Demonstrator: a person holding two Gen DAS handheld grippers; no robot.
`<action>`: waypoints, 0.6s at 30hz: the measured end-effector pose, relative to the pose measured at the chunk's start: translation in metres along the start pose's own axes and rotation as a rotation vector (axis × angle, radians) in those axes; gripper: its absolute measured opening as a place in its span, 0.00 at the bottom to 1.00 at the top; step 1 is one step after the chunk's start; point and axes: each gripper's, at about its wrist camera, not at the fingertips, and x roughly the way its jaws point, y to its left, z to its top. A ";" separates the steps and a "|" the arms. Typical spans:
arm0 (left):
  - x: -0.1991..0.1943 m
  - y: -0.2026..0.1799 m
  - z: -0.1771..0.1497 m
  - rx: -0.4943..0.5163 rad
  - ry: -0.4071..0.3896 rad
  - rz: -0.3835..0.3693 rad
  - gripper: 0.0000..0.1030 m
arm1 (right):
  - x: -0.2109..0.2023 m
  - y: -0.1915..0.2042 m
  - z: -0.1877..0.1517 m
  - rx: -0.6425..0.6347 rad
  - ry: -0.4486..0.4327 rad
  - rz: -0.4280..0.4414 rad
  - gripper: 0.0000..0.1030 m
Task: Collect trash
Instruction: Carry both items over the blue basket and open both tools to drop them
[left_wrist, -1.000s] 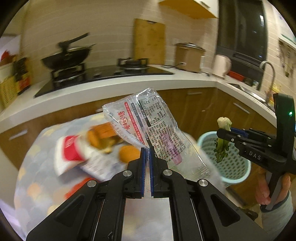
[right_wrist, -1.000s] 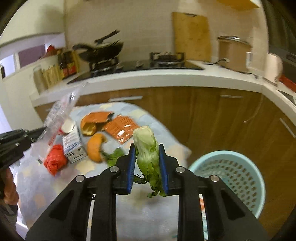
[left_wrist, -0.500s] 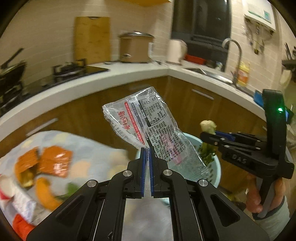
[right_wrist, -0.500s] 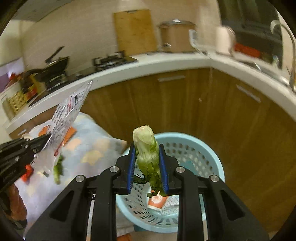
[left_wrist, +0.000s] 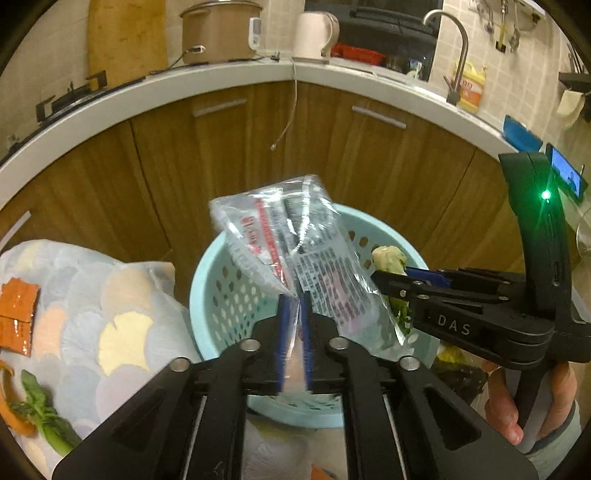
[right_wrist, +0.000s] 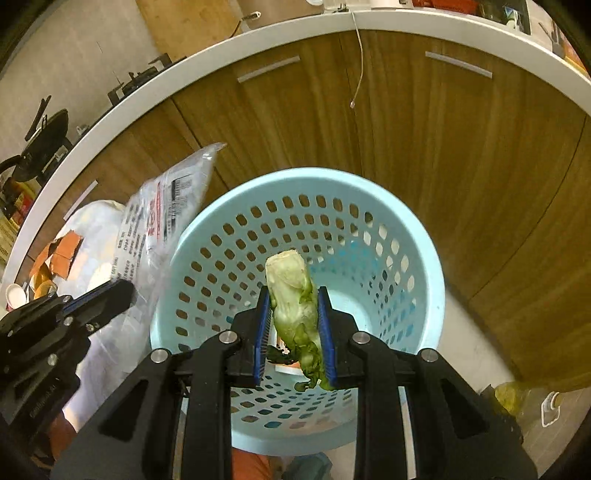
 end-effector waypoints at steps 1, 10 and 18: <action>0.000 -0.001 -0.002 0.003 0.003 0.003 0.27 | 0.001 -0.001 0.000 0.007 0.008 0.004 0.23; -0.025 0.006 -0.009 -0.007 -0.044 0.042 0.40 | -0.015 0.001 0.000 0.022 -0.037 0.011 0.42; -0.053 0.018 -0.017 -0.047 -0.091 0.061 0.42 | -0.042 0.013 -0.002 0.000 -0.085 0.055 0.42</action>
